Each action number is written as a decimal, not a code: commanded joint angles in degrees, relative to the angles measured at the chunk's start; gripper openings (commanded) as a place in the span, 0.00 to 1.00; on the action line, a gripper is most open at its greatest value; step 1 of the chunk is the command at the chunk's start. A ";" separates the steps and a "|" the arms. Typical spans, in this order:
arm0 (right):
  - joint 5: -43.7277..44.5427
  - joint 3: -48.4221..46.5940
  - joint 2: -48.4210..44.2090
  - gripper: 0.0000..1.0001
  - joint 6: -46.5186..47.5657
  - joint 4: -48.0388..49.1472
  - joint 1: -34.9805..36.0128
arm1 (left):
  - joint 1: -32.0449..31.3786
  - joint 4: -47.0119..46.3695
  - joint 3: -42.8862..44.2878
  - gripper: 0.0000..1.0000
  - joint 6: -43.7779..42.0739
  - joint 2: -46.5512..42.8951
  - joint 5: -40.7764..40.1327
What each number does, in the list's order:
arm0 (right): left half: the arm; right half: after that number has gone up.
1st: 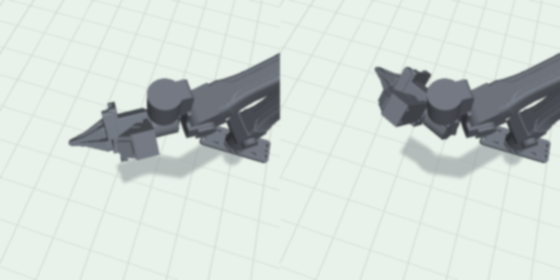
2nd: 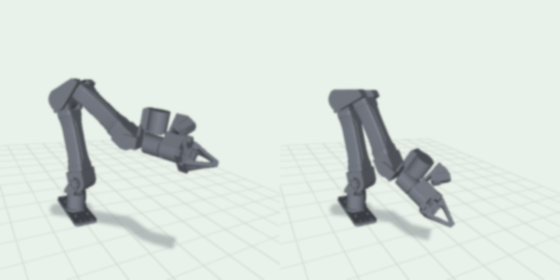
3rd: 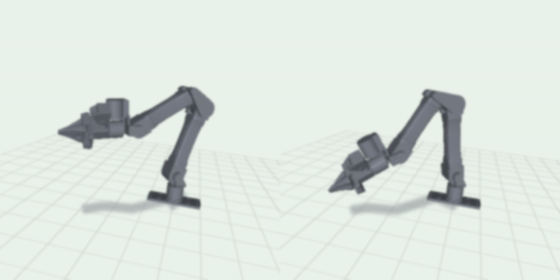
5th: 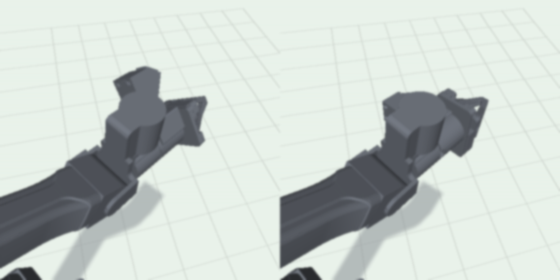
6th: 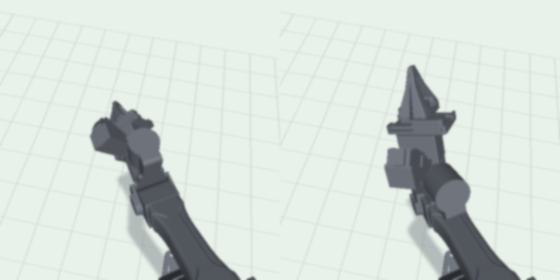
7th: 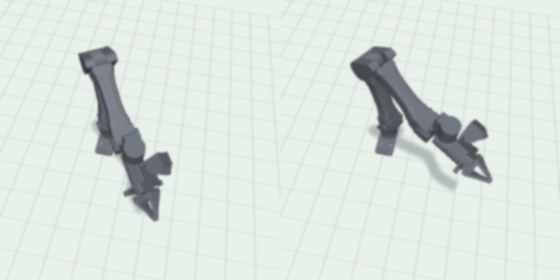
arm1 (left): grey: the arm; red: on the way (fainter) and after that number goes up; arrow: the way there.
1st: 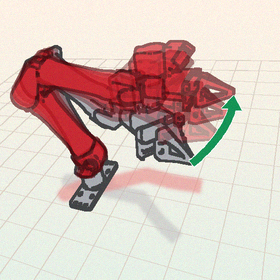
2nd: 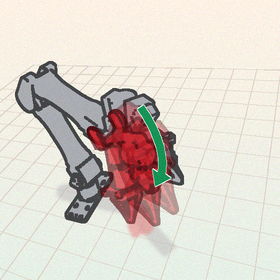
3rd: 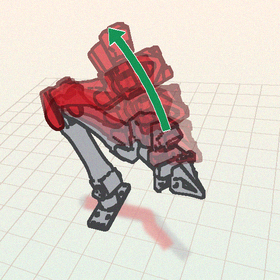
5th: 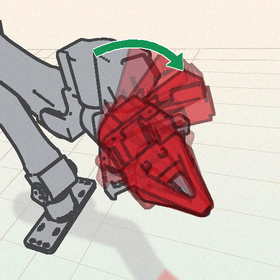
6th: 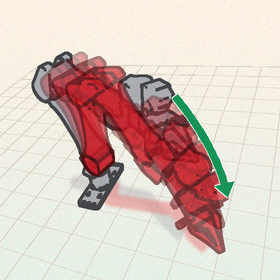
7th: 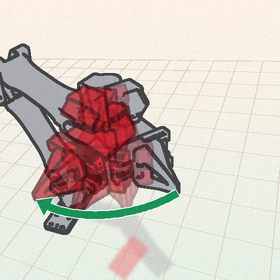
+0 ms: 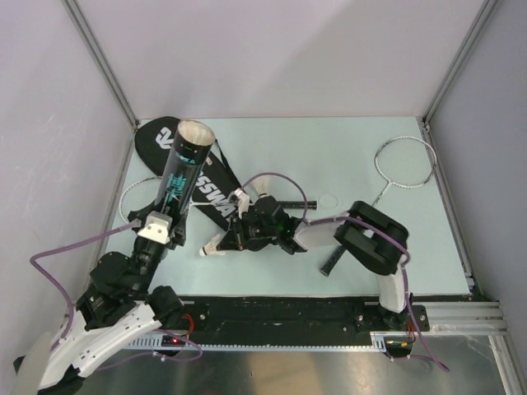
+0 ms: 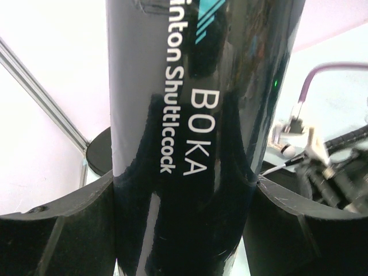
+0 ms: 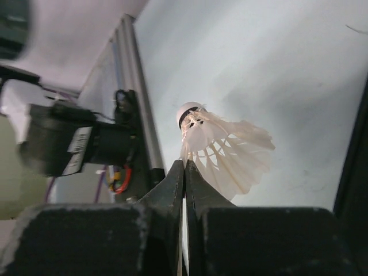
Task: Pack up the badminton gear
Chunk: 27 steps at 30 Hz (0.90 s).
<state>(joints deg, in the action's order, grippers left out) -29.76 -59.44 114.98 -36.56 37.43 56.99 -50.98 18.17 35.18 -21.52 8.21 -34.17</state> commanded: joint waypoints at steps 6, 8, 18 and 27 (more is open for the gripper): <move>0.80 5.56 -25.22 0.00 2.38 -4.61 -4.86 | 0.11 -1.14 -1.03 0.46 -4.19 0.25 5.82; 2.19 6.73 -30.31 0.00 4.59 -9.19 -6.93 | 0.10 -0.14 -1.11 0.46 -5.01 0.54 9.42; 14.84 7.51 -55.88 0.00 18.28 -37.79 -25.85 | 0.08 5.42 -1.89 0.48 -6.20 8.48 25.43; 11.14 7.67 -74.76 0.00 33.48 -49.84 -32.85 | 0.07 8.28 0.63 0.49 -9.16 19.44 19.94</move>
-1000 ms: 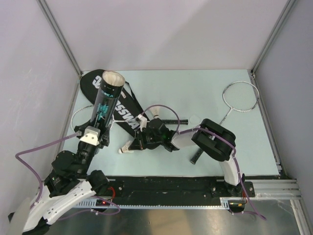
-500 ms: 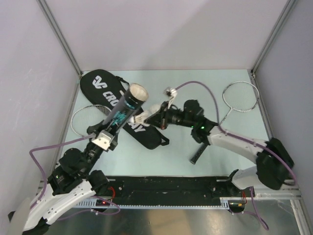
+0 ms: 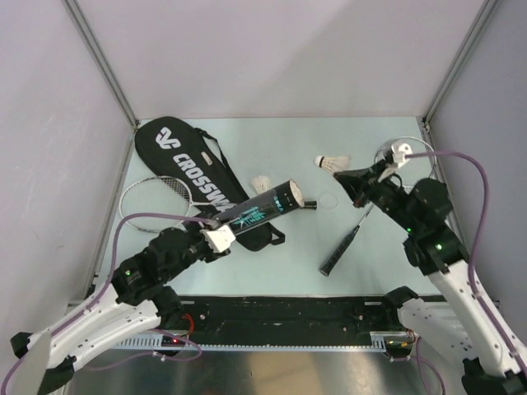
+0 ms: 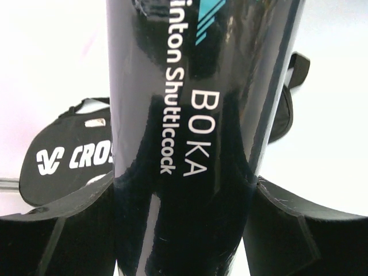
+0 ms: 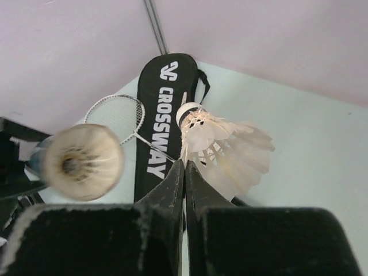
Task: Pack up the badminton gear
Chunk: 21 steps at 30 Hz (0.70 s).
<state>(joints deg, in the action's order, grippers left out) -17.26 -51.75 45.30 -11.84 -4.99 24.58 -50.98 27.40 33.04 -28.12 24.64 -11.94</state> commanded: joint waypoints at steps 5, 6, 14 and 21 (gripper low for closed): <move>-6.31 -0.12 -10.55 0.00 11.43 -10.47 -0.40 | 0.04 0.18 4.77 0.50 -4.85 5.59 -3.27; -7.40 -0.20 -11.27 0.00 11.50 -11.04 -0.45 | 0.02 0.23 5.02 0.50 -5.24 5.77 -3.35; -15.34 -1.97 -10.85 0.00 10.74 -16.47 -0.26 | 0.08 0.83 4.48 0.50 -7.90 2.70 1.55; -26.34 -2.83 -8.95 0.00 8.73 -16.69 0.05 | 0.06 0.84 3.94 0.50 -9.23 1.24 5.47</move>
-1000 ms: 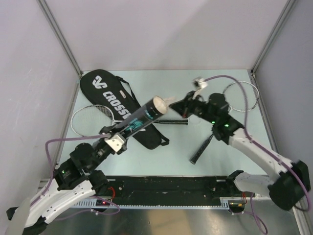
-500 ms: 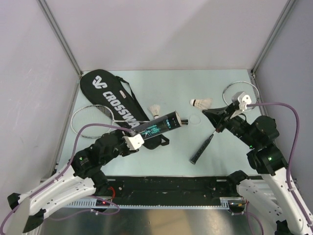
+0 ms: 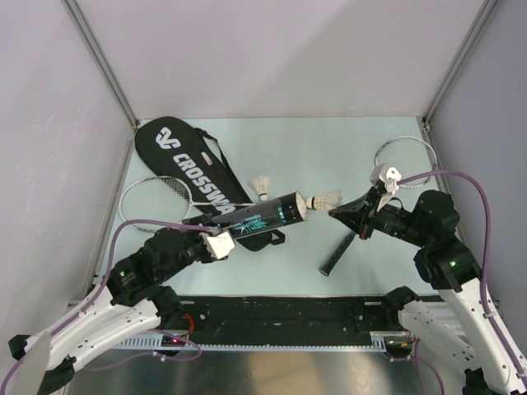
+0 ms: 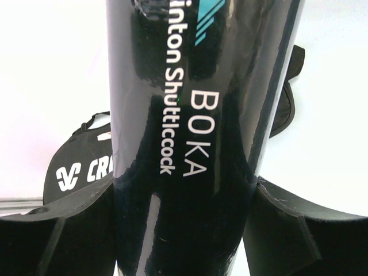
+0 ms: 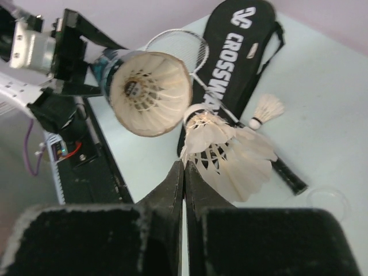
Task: Pack up the badminton gear
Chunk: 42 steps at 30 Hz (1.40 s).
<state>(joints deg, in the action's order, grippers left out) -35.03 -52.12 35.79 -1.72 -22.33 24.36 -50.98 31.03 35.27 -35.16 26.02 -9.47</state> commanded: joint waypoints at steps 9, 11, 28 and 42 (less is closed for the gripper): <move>-7.53 -3.08 0.81 0.00 -1.68 1.00 3.15 | 0.05 -2.76 1.21 0.49 -3.03 0.66 3.81; -3.91 -4.26 1.13 0.00 -0.56 -1.18 4.12 | 0.08 -2.73 0.92 0.49 -3.20 0.49 3.14; -0.73 -8.25 1.47 0.00 0.79 -5.70 7.04 | 0.07 -2.18 2.01 0.51 -4.26 0.12 4.23; -6.48 -8.21 9.04 0.00 -1.67 0.82 12.14 | 0.07 -2.18 2.41 0.51 -4.66 0.22 4.84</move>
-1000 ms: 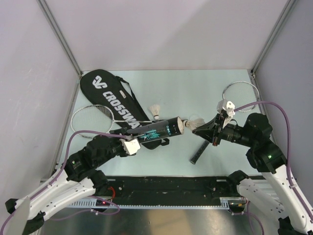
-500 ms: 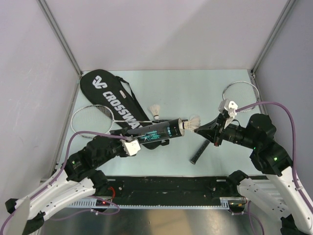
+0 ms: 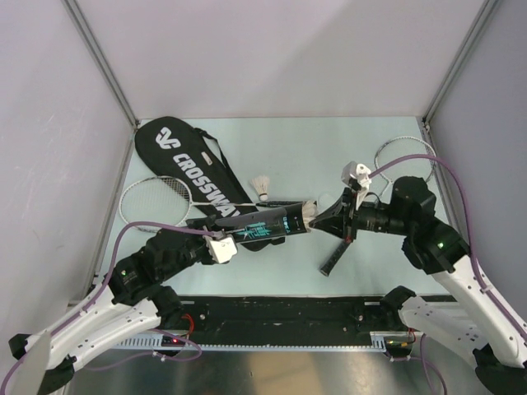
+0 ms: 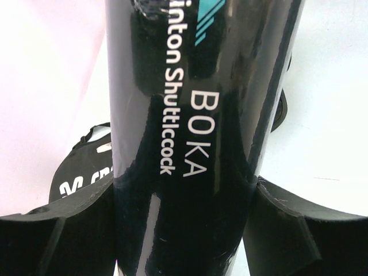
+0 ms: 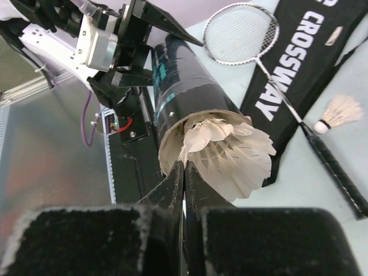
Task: Pack up the badminton gear
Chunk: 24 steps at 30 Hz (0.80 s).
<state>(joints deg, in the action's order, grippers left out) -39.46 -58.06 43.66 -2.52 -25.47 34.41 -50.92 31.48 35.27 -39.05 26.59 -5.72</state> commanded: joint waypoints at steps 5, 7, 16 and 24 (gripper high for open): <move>-1.27 -2.10 3.64 0.00 -1.21 5.81 4.27 | -0.02 -2.58 2.51 0.51 -0.75 -0.09 1.36; -0.69 -1.82 4.42 0.00 -1.31 6.65 5.10 | 0.02 -2.62 2.59 0.51 -0.81 0.12 1.71; 0.46 0.73 6.92 0.00 -2.87 11.39 7.24 | -0.02 -2.70 2.72 0.51 -0.03 0.82 2.83; 0.52 2.50 8.81 0.03 -5.03 14.58 7.55 | 0.03 -2.71 3.23 0.51 0.06 0.07 2.39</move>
<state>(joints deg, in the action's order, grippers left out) -39.97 -55.90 51.18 -6.17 -15.90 41.52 -50.76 33.30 35.27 -38.83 27.33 -5.72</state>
